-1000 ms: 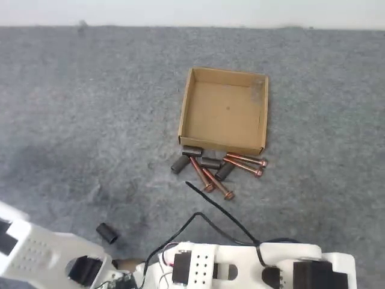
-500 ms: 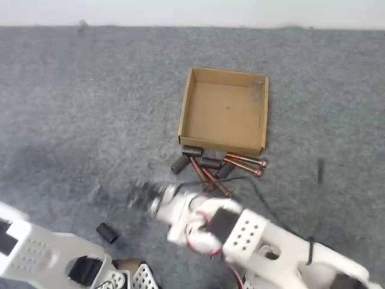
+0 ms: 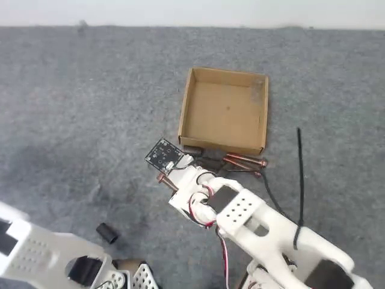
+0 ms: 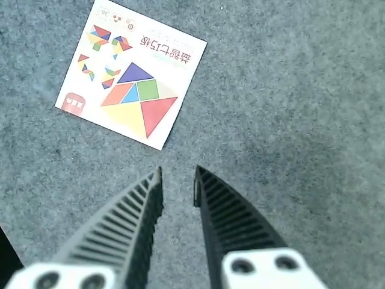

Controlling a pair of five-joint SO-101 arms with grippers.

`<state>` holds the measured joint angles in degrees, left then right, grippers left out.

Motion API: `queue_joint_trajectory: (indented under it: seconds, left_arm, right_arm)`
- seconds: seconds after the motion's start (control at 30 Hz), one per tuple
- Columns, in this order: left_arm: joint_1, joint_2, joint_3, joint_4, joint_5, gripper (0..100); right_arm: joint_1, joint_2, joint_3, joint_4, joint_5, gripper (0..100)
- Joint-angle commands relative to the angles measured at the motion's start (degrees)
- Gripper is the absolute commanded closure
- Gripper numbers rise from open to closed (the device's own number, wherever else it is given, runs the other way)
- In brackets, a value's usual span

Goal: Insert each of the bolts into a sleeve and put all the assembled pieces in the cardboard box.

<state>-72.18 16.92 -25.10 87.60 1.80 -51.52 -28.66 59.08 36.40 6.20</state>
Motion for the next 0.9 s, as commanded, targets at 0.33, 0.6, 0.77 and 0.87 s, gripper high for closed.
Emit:
queue_joint_trajectory:
  seconds: [0.33, 0.6, 0.77, 0.87]
  left_arm:
    - [-0.1, -1.2, -2.8, -1.4, 0.0, 91]
    - [-0.2, -1.1, -6.0, -3.8, 0.1, 91]
    - [-0.7, -1.1, -10.9, -3.3, 0.1, 91]
    - [-1.5, -1.0, -12.4, -3.0, 0.1, 91]
  right_arm:
    - [0.5, 0.9, -1.8, -3.3, -0.7, 87.5]
    - [-17.2, 2.8, -10.4, -1.4, -4.7, 87.6]
    - [-23.9, 10.0, -16.8, -3.6, -10.5, 87.2]
    - [-27.1, 14.8, -19.2, -3.6, -12.8, 87.6]
